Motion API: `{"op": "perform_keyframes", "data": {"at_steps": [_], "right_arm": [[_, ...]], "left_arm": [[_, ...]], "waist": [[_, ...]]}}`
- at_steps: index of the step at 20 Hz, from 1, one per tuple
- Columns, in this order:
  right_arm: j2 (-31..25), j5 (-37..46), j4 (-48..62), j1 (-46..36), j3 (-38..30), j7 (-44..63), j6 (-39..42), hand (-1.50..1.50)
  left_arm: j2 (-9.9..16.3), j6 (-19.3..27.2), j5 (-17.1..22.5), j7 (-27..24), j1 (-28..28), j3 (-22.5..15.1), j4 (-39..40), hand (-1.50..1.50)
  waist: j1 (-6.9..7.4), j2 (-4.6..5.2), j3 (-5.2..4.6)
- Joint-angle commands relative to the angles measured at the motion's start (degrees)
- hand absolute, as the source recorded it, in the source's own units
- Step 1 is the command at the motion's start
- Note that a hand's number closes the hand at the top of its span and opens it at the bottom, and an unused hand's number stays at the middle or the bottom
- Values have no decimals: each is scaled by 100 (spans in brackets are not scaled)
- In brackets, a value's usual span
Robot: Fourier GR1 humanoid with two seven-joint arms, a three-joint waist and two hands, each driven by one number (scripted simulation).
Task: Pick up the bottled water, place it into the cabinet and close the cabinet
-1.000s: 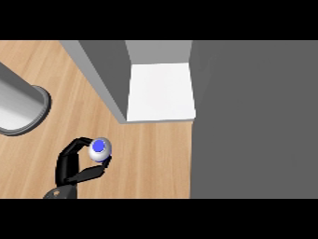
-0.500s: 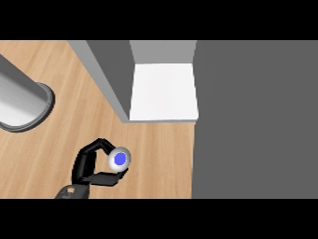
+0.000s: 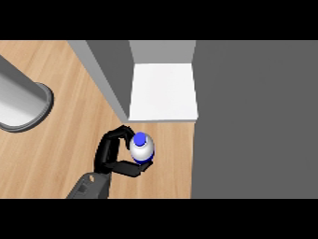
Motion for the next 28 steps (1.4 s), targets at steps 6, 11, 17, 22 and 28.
{"op": "perform_keyframes", "data": {"at_steps": [6, 11, 17, 22, 28], "right_arm": [[-250, -596, -498, 192, -543, -28, 131, -150], [-322, -884, -599, 331, -838, -153, 259, -150], [-223, -815, -523, 337, -828, -190, 275, -150], [-252, -982, -163, 202, -1114, -481, 483, -150], [-255, -887, -488, 392, -1000, -439, 613, -150]], "left_arm": [[-29, 1485, 629, 1551, -555, -1322, -1072, 150], [-29, 2117, 1228, 2026, -1584, -1416, -787, 150], [-29, 2535, 1429, 2497, -2680, -1327, 24, 150], [-29, 2323, 2097, 2101, -3030, -1003, 882, 150], [-30, 3192, 1884, 2284, -3930, -764, 1879, 150]], "waist": [[-30, 16, 0], [-111, 40, -3], [-137, 62, -4], [-252, 118, -6], [-337, 147, -7]]}}
